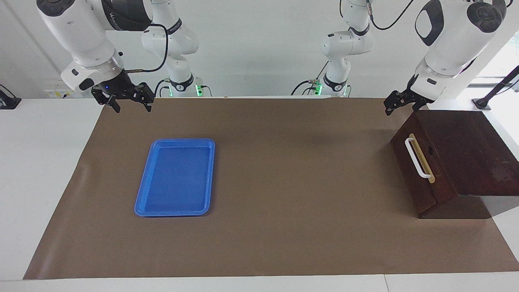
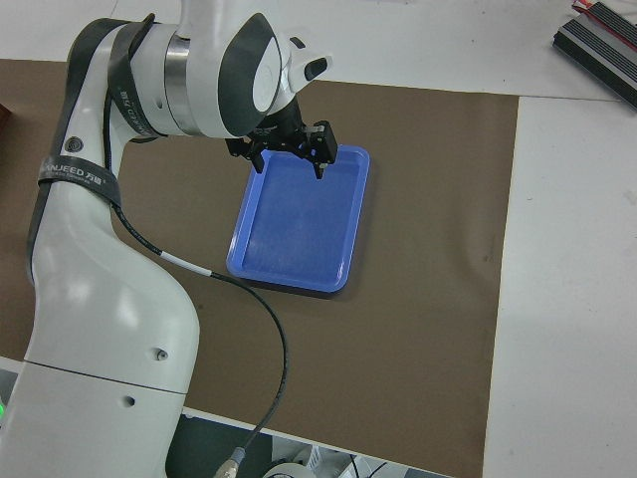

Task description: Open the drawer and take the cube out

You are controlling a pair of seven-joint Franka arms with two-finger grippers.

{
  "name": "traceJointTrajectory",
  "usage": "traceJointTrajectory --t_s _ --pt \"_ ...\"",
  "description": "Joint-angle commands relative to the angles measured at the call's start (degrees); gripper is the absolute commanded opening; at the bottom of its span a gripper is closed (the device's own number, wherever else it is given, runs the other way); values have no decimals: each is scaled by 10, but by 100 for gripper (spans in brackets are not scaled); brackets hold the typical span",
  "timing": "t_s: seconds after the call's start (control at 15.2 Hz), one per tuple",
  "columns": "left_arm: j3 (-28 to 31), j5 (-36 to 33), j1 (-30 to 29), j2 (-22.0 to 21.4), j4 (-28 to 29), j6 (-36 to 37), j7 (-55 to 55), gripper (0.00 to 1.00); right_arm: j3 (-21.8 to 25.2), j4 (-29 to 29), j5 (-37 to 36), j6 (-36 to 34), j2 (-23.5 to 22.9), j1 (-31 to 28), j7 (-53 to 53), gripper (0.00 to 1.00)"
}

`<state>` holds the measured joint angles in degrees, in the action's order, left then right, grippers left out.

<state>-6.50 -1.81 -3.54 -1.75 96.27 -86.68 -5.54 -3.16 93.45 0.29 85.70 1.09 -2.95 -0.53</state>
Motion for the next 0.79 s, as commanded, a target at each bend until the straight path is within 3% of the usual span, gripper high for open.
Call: traceJointTrajectory --t_s 0.0,0.2,0.4,0.73 --pt "7 10 3 -8 1 5 10 100 -7 5 -14 7 7 -11 -16 100" --pt "5 9 5 -14 9 -20 11 100 -7 4 -14 7 6 -11 -17 100" --pt "-1 -41 18 -19 64 -113 11 100 -7 5 -14 7 6 -12 -17 100" --pt "-1 -128 18 45 82 -231 77 100 -6 5 -13 7 7 -12 -17 100"
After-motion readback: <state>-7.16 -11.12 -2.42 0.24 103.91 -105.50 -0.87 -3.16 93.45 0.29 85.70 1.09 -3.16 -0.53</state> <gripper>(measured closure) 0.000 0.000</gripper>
